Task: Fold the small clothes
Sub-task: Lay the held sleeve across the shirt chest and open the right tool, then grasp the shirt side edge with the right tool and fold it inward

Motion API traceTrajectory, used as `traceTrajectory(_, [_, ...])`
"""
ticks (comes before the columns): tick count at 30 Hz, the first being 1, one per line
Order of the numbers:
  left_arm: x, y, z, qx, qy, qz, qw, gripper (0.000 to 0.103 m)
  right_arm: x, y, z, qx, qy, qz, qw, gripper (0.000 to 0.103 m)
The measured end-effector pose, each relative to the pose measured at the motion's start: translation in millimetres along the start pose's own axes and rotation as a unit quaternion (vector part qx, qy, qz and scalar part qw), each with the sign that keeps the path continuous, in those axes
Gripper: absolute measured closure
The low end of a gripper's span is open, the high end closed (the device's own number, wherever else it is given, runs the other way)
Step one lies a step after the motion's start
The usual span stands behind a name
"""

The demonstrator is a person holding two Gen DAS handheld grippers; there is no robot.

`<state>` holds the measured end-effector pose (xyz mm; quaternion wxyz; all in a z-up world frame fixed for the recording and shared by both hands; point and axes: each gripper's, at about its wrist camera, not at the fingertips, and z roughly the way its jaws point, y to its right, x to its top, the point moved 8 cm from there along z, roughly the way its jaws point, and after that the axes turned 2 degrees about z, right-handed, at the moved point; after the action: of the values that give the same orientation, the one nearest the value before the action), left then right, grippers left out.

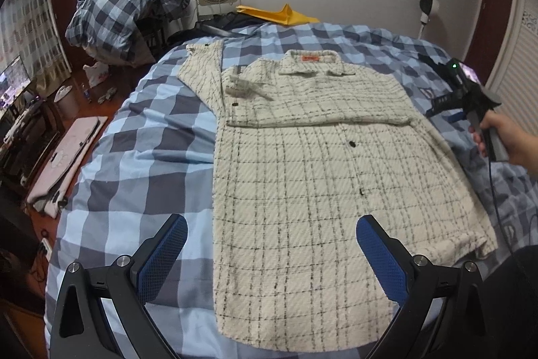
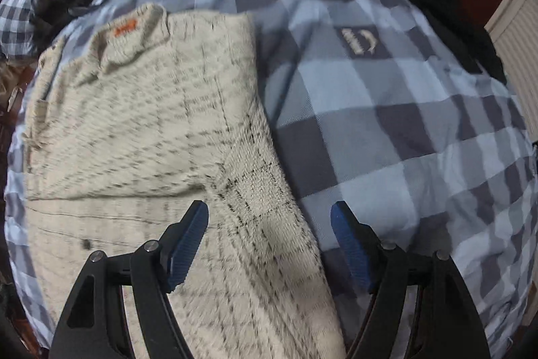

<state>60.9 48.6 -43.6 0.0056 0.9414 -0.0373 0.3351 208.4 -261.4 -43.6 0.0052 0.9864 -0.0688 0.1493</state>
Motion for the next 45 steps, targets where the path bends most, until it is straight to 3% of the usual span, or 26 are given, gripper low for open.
traceTrajectory(4, [-4,0,10,0.004,-0.016,0.001,0.9999,0.001,-7,-37,23,0.004,0.000,-0.071,0.997,0.031])
traceTrajectory(6, [-5,1,14,0.008,-0.023,0.004,0.9997,0.001,-5,-49,29,-0.033,0.018,-0.111,0.993,0.031])
traceTrajectory(8, [-6,1,17,0.011,-0.028,0.006,0.9995,0.001,-2,-51,37,-0.075,0.025,-0.132,0.988,0.053])
traceTrajectory(9, [-7,2,18,0.011,-0.030,0.008,0.9995,0.001,-1,-46,41,-0.075,0.017,-0.123,0.989,0.091])
traceTrajectory(11, [-9,3,19,0.013,-0.033,0.012,0.9993,0.001,2,-34,38,-0.032,0.023,-0.079,0.996,0.094])
traceTrajectory(13, [-11,5,19,0.014,-0.034,0.017,0.9992,0.001,8,-23,29,-0.017,0.045,-0.052,0.998,0.095])
traceTrajectory(21, [-8,7,17,0.015,-0.029,0.023,0.9992,0.001,18,25,-5,0.044,0.091,0.055,0.993,0.095])
traceTrajectory(23, [-9,7,17,0.014,-0.031,0.024,0.9991,0.001,16,40,10,0.062,0.068,0.085,0.992,0.095])
traceTrajectory(26, [-10,7,17,0.015,-0.032,0.026,0.9990,0.001,-7,35,60,0.049,-0.039,0.064,0.996,0.090])
traceTrajectory(27, [-10,7,17,0.015,-0.031,0.026,0.9991,0.001,-10,33,66,0.049,-0.053,0.059,0.996,0.086])
traceTrajectory(30, [-9,9,14,0.009,-0.027,0.025,0.9993,0.001,-6,36,47,0.074,-0.026,0.093,0.993,0.075])
traceTrajectory(33, [-8,11,12,0.008,-0.024,0.027,0.9993,0.001,6,54,8,0.111,0.030,0.164,0.980,0.062])
traceTrajectory(35, [-7,12,12,0.004,-0.024,0.025,0.9994,0.001,15,59,-11,0.104,0.065,0.178,0.976,0.046])
traceTrajectory(36, [-7,12,13,0.002,-0.025,0.025,0.9994,0.001,18,58,-13,0.100,0.072,0.177,0.977,0.035])
traceTrajectory(37, [-7,13,14,0.000,-0.027,0.025,0.9993,0.001,23,55,-16,0.095,0.079,0.171,0.978,0.032])
traceTrajectory(45, [-16,14,22,0.003,-0.046,0.031,0.9984,0.001,96,-24,24,0.063,0.074,0.045,0.994,0.032])
